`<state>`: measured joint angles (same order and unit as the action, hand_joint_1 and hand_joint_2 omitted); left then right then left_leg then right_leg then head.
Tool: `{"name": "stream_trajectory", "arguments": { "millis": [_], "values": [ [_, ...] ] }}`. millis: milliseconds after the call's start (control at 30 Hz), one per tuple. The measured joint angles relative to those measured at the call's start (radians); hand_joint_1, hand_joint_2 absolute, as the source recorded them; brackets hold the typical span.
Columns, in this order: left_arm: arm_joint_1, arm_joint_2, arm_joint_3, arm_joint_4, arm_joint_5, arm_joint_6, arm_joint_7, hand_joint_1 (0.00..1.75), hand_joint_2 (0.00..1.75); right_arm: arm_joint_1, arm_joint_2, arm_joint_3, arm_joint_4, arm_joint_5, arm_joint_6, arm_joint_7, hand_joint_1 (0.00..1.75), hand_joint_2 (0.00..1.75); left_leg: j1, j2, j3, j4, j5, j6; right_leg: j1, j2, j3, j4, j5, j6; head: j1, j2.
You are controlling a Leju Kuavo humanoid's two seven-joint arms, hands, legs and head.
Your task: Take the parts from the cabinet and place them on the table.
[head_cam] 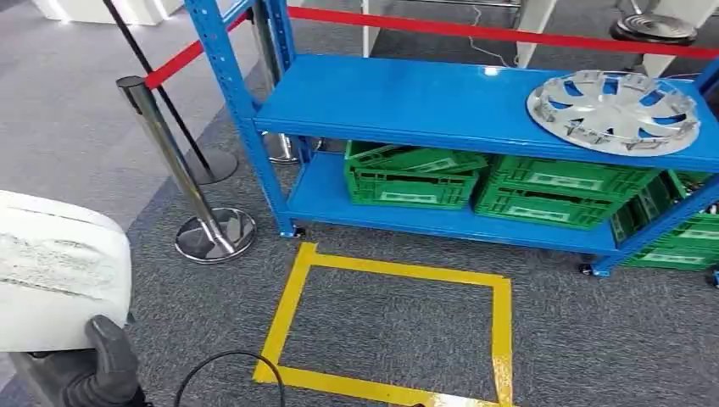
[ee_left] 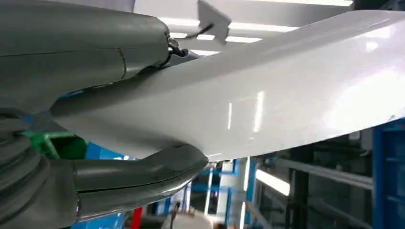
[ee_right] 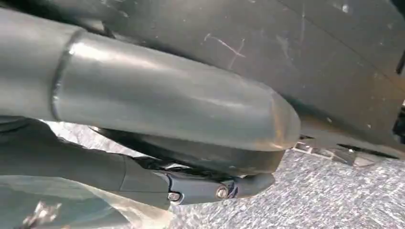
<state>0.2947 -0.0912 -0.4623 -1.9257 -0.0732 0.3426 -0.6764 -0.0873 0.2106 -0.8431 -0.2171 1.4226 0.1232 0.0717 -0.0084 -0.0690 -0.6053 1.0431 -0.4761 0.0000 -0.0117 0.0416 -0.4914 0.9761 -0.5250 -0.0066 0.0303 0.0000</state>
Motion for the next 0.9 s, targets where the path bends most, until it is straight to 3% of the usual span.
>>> {"name": "stream_trajectory", "arguments": {
  "millis": [33, 100, 133, 167, 200, 233, 267, 300, 333, 400, 433, 467, 500, 533, 600, 633, 667, 700, 767, 800, 833, 900],
  "values": [
    [-0.003, 0.001, 0.001, 0.0, -0.003, 0.001, 0.0, 1.75, 1.75, 0.001, 0.0, 0.0, 0.0, -0.002, 0.0, 0.003, 0.0, 0.0, 0.003, 0.033, -0.024, 0.056, -0.039, -0.008, 0.0, -0.02, 0.0, 0.0, 0.0, -0.004, -0.009, 0.0],
    [-0.002, 0.001, 0.001, 0.0, -0.008, 0.009, 0.0, 1.75, 1.75, 0.004, 0.0, 0.0, 0.0, -0.004, 0.0, 0.008, 0.0, 0.0, 0.013, 0.055, -0.09, 0.215, -0.112, -0.021, 0.003, -0.054, -0.002, 0.002, -0.001, -0.004, -0.008, 0.0],
    [-0.001, 0.002, 0.002, 0.0, -0.008, 0.011, 0.0, 1.75, 1.75, 0.003, 0.0, 0.0, 0.0, -0.004, 0.001, 0.009, 0.0, 0.0, 0.016, 0.057, -0.111, 0.266, -0.126, -0.026, 0.003, -0.07, -0.003, 0.002, -0.001, -0.004, -0.008, 0.0],
    [-0.001, 0.002, 0.003, 0.0, -0.008, 0.013, 0.0, 1.75, 1.75, 0.003, 0.0, 0.0, -0.001, -0.004, 0.001, 0.011, 0.0, 0.0, 0.019, 0.057, -0.109, 0.269, -0.116, -0.029, 0.003, -0.084, -0.002, 0.002, -0.002, -0.004, -0.008, 0.0],
    [-0.001, 0.003, 0.004, 0.0, -0.008, 0.014, 0.0, 1.75, 1.75, 0.003, 0.0, 0.0, -0.001, -0.004, 0.002, 0.012, 0.0, 0.0, 0.022, 0.061, -0.086, 0.23, -0.085, -0.032, 0.003, -0.098, -0.002, 0.003, -0.003, -0.003, -0.008, 0.0],
    [0.0, 0.002, 0.005, 0.0, -0.01, 0.017, 0.0, 1.75, 1.75, 0.003, 0.0, 0.0, -0.002, -0.002, 0.002, 0.013, 0.0, 0.0, 0.025, 0.068, -0.044, 0.151, -0.043, -0.033, 0.003, -0.11, 0.0, 0.004, -0.005, 0.0, -0.008, 0.0],
    [0.0, 0.002, 0.005, 0.0, -0.013, 0.02, 0.0, 1.75, 1.75, 0.003, 0.0, 0.0, -0.003, -0.001, 0.002, 0.013, 0.0, 0.0, 0.026, 0.091, 0.009, 0.055, -0.001, -0.032, 0.003, -0.121, 0.003, 0.005, -0.007, 0.002, -0.008, 0.0],
    [-0.001, 0.003, 0.006, 0.0, -0.021, 0.028, 0.0, 1.75, 1.75, 0.004, -0.002, 0.0, -0.004, 0.0, 0.003, 0.013, 0.0, 0.0, 0.021, 0.156, 0.043, -0.015, 0.0, -0.029, 0.009, -0.127, 0.005, 0.006, -0.01, 0.006, -0.009, 0.0],
    [-0.003, 0.003, 0.006, 0.0, -0.029, 0.037, 0.0, 1.75, 1.75, 0.006, -0.002, 0.0, -0.005, 0.001, 0.004, 0.013, 0.0, 0.0, 0.012, 0.162, 0.044, -0.026, -0.004, -0.015, 0.018, -0.135, 0.002, 0.01, -0.014, 0.013, -0.012, 0.0],
    [-0.001, 0.003, 0.006, 0.001, -0.063, 0.093, 0.0, 1.75, 1.75, 0.005, -0.002, 0.0, -0.006, 0.004, 0.004, 0.013, 0.0, 0.0, 0.012, 0.141, 0.035, -0.022, -0.003, 0.001, 0.02, -0.151, 0.003, 0.007, -0.013, 0.021, -0.007, 0.0],
    [-0.001, 0.005, 0.006, 0.002, -0.075, 0.119, 0.0, 1.75, 1.75, 0.006, -0.002, 0.0, -0.008, 0.006, 0.004, 0.012, 0.0, 0.0, 0.01, 0.129, 0.03, -0.023, -0.002, 0.008, 0.019, -0.162, 0.007, 0.003, -0.012, 0.026, -0.006, 0.0],
    [-0.003, 0.006, 0.006, 0.002, -0.079, 0.132, 0.0, 1.75, 1.75, 0.006, -0.002, 0.0, -0.011, 0.008, 0.004, 0.012, 0.0, 0.0, 0.016, 0.115, 0.034, -0.033, 0.006, 0.019, 0.018, -0.161, 0.007, 0.004, -0.019, 0.036, -0.007, 0.0],
    [-0.004, 0.006, 0.005, 0.002, -0.079, 0.138, 0.0, 1.75, 1.75, 0.005, -0.003, 0.0, -0.011, 0.009, 0.007, 0.009, 0.0, 0.0, 0.02, 0.107, 0.032, -0.035, 0.01, 0.026, 0.016, -0.107, -0.006, 0.021, -0.038, 0.042, -0.004, 0.0],
    [-0.009, 0.006, 0.002, 0.003, -0.078, 0.141, 0.0, 1.75, 1.75, 0.004, -0.003, 0.0, -0.01, 0.009, 0.01, 0.005, 0.0, 0.0, 0.02, 0.097, 0.028, -0.035, 0.013, 0.033, 0.015, -0.068, -0.029, 0.075, -0.076, 0.041, -0.001, 0.0],
    [-0.014, 0.007, -0.005, 0.007, -0.078, 0.148, 0.0, 1.75, 1.75, 0.002, -0.003, 0.0, -0.01, 0.009, 0.015, -0.001, 0.0, 0.0, 0.017, 0.075, 0.022, -0.035, 0.017, 0.039, 0.017, -0.042, -0.103, 0.24, -0.153, 0.041, 0.0, 0.0],
    [-0.014, 0.008, -0.005, 0.009, -0.078, 0.15, 0.0, 1.75, 1.75, 0.0, -0.003, 0.0, -0.01, 0.009, 0.016, -0.001, 0.0, 0.0, 0.016, 0.061, 0.02, -0.034, 0.018, 0.04, 0.018, -0.04, -0.137, 0.311, -0.174, 0.04, 0.0, 0.0],
    [-0.014, 0.009, -0.005, 0.011, -0.078, 0.151, 0.0, 1.75, 1.75, -0.002, -0.003, 0.0, -0.01, 0.009, 0.016, -0.001, 0.0, 0.0, 0.015, 0.046, 0.02, -0.033, 0.018, 0.04, 0.018, -0.04, -0.149, 0.333, -0.166, 0.039, -0.001, 0.0],
    [-0.014, 0.01, -0.006, 0.013, -0.078, 0.151, 0.0, 1.75, 1.75, -0.002, -0.003, 0.0, -0.01, 0.01, 0.016, 0.0, 0.0, 0.0, 0.015, 0.03, 0.02, -0.032, 0.019, 0.039, 0.018, -0.039, -0.137, 0.305, -0.134, 0.037, -0.001, 0.0],
    [-0.015, 0.01, -0.01, 0.015, -0.071, 0.152, 0.0, 1.75, 1.75, -0.001, -0.003, 0.0, -0.01, 0.01, 0.017, 0.0, 0.0, 0.0, 0.015, -0.003, 0.02, -0.027, 0.02, 0.036, 0.013, -0.023, -0.068, 0.144, -0.038, 0.034, 0.0, 0.0],
    [-0.016, 0.01, -0.011, 0.015, -0.07, 0.153, 0.0, 1.75, 1.75, 0.001, -0.003, 0.0, -0.01, 0.01, 0.018, 0.0, 0.0, 0.0, 0.015, -0.015, 0.019, -0.023, 0.02, 0.034, 0.007, 0.016, -0.035, 0.064, -0.003, 0.033, 0.0, 0.0],
    [-0.017, 0.01, -0.012, 0.015, -0.066, 0.153, 0.0, 1.75, 1.75, 0.002, -0.003, 0.0, -0.008, 0.006, 0.021, -0.001, 0.0, 0.0, 0.01, -0.027, 0.013, -0.018, 0.021, 0.028, 0.002, 0.073, -0.028, 0.042, -0.018, 0.034, 0.0, 0.0],
    [-0.02, 0.012, -0.014, 0.015, -0.058, 0.153, 0.0, 1.75, 1.75, 0.001, -0.003, 0.0, -0.007, -0.002, 0.022, -0.003, 0.0, 0.0, 0.014, -0.051, -0.002, -0.015, 0.028, 0.014, 0.003, 0.057, -0.02, 0.032, -0.02, 0.026, -0.001, 0.0]
  ]
}}
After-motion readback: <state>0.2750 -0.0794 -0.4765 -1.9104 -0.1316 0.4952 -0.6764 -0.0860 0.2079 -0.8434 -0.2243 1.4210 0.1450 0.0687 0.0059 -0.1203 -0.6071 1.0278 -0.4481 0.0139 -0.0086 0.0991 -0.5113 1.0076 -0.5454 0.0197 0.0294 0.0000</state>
